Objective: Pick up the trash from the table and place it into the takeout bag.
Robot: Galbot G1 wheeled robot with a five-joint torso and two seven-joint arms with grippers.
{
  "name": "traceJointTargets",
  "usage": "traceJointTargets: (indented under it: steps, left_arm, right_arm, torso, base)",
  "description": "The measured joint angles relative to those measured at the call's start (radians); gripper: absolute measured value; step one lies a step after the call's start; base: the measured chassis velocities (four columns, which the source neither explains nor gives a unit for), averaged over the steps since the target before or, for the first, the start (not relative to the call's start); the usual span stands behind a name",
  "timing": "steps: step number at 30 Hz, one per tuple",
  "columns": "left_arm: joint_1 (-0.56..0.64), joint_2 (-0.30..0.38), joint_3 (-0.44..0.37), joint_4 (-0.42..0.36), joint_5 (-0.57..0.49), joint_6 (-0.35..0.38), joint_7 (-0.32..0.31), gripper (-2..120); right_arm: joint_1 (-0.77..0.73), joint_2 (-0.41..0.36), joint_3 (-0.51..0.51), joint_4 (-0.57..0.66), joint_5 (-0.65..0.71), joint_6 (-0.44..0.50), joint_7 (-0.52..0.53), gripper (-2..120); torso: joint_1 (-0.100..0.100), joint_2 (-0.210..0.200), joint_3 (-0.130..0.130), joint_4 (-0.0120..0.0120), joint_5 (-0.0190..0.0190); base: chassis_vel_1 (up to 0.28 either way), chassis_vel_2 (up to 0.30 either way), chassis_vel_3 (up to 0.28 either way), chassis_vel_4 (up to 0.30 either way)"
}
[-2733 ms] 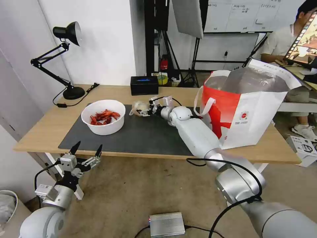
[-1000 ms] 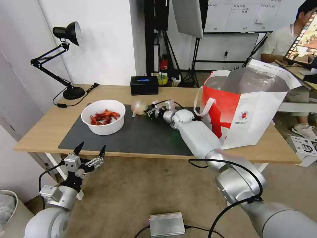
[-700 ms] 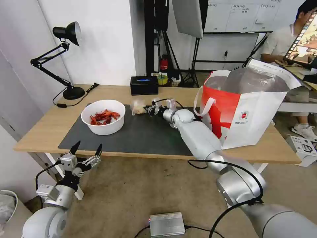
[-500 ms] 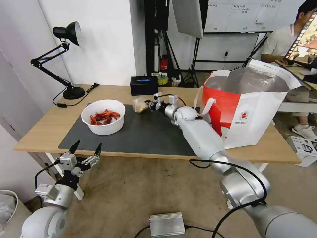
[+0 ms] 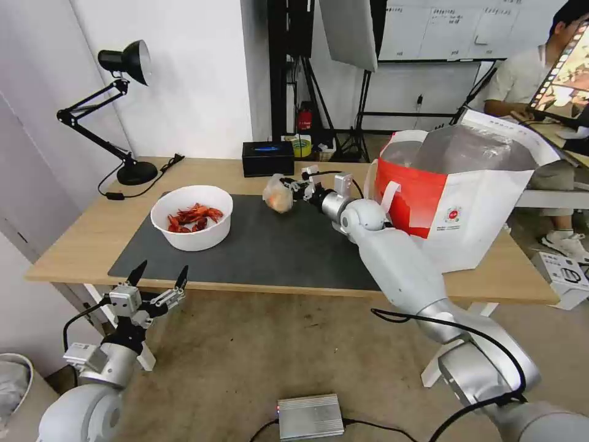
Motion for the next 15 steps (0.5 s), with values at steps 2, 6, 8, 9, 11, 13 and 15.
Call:
traceJointTargets:
  steps: [2,6,8,9,11,13,15]
  left_arm:
    - [0.003,-0.001,-0.003,-0.004,0.0,-0.001,0.0,100]
    - [0.011,-0.003,-0.008,-0.009,0.0,-0.011,0.0,100]
    - [0.014,-0.003,-0.011,-0.011,0.0,-0.013,0.0,100]
    - [0.017,-0.003,-0.014,-0.012,-0.001,-0.014,0.0,100]
    - [0.023,-0.003,-0.02,-0.015,-0.001,-0.016,0.0,100]
    - [0.026,-0.003,-0.023,-0.017,-0.002,-0.016,0.0,100]
    - [0.028,-0.003,-0.026,-0.019,-0.003,-0.016,0.0,100]
  right_arm:
    - [-0.012,-0.009,-0.003,0.033,0.0,-0.004,0.015,0]
    - [-0.041,-0.023,-0.006,0.098,-0.002,-0.005,0.057,0]
    - [-0.049,-0.026,-0.006,0.115,-0.002,-0.005,0.07,0]
    - [-0.059,-0.03,-0.004,0.138,-0.002,-0.005,0.088,0]
    - [-0.082,-0.041,0.003,0.19,-0.002,-0.007,0.121,0]
    - [-0.094,-0.049,0.006,0.222,-0.002,-0.011,0.138,0]
    - [-0.106,-0.058,0.009,0.255,-0.001,-0.016,0.153,0]
  torso:
    - [0.0,0.0,0.0,0.0,0.0]
    - [0.0,0.0,0.0,0.0001,-0.0002]
    - [0.0,0.0,0.0,0.0,-0.0001]
    - [0.0,0.0,0.0,0.0,-0.0001]
    - [0.0,0.0,0.0,0.0001,-0.0001]
    - [0.0,0.0,0.0,0.0001,-0.0001]
    - [0.0,0.0,0.0,0.0,-0.0001]
  base:
    - [0.0,0.0,0.0,0.0]
    - [0.0,0.0,0.0,0.0]
    - [0.0,0.0,0.0,0.0]
    - [0.0,0.0,0.0,0.0]
    - [0.0,0.0,0.0,0.0]
    - [0.0,0.0,0.0,0.0]
    - [0.0,0.0,0.0,0.0]
